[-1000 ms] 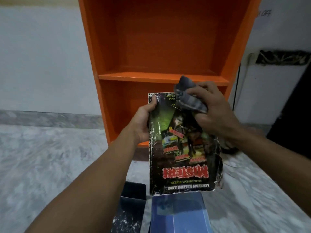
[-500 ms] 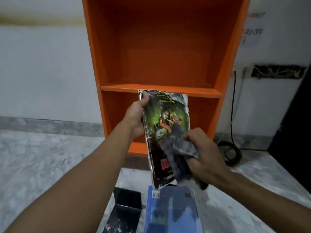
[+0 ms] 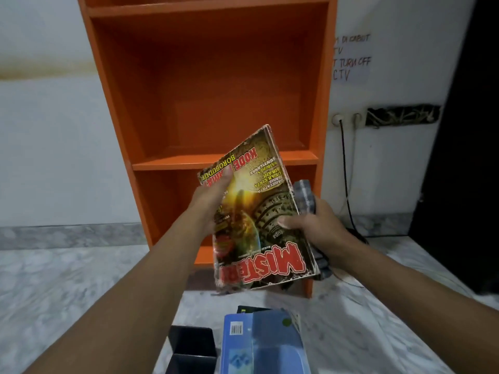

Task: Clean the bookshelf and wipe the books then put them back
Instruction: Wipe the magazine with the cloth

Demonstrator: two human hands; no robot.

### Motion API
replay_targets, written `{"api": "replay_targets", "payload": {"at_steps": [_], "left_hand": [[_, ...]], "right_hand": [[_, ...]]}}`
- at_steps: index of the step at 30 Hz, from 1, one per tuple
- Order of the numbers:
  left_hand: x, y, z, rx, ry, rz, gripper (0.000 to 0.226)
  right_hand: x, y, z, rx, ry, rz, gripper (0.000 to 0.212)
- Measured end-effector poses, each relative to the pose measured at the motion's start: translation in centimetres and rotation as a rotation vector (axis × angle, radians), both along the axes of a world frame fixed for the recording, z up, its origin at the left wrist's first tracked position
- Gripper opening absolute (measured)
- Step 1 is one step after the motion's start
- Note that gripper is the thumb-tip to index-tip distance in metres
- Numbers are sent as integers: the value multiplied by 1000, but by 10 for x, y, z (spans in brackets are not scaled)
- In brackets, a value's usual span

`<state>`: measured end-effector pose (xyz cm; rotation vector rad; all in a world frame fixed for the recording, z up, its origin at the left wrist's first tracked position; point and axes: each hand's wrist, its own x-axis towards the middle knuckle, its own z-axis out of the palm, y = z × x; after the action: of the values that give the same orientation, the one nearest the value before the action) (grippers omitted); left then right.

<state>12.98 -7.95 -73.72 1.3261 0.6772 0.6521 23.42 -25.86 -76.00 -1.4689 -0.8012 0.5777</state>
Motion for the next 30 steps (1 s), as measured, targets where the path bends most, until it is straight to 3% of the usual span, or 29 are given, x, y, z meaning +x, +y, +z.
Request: {"api": "replay_targets", "payload": {"at_steps": [1,2,5,8,13,15,18,20,26,28,30], "left_hand": [[-7,14,-14,-20,69,-8,112],[-16,21,-23,-64,87,-42,106],[-34,25,-29,-91,28,-158,53],[-33,35,-27,-10,-90,-191,32],[-30,37,-29,71,-152,-235,34],[-29,37,-32,93,-157,-223,36],[-27,40,-37,85,-163,-249,40],[-24,42,-40,67,-154,-271,46],[-19,37,-39,24,-170,-342,39],[-16,35,-37,44,-178,-369,40],[-15,35,-33,68,-181,-371,40]], "right_hand": [[4,-4,4,28,124,13,36],[5,-8,7,41,214,26,36],[5,-10,5,-11,279,25,35],[9,-8,-4,-29,308,29,35],[17,-2,-21,-50,225,-17,24],[30,0,-20,-67,186,-152,25],[49,-5,4,6,138,-432,7],[55,-8,30,110,12,-502,17],[53,6,46,324,-547,-334,46],[50,11,26,235,-814,-307,58],[45,12,-14,61,-1066,-271,54]]}}
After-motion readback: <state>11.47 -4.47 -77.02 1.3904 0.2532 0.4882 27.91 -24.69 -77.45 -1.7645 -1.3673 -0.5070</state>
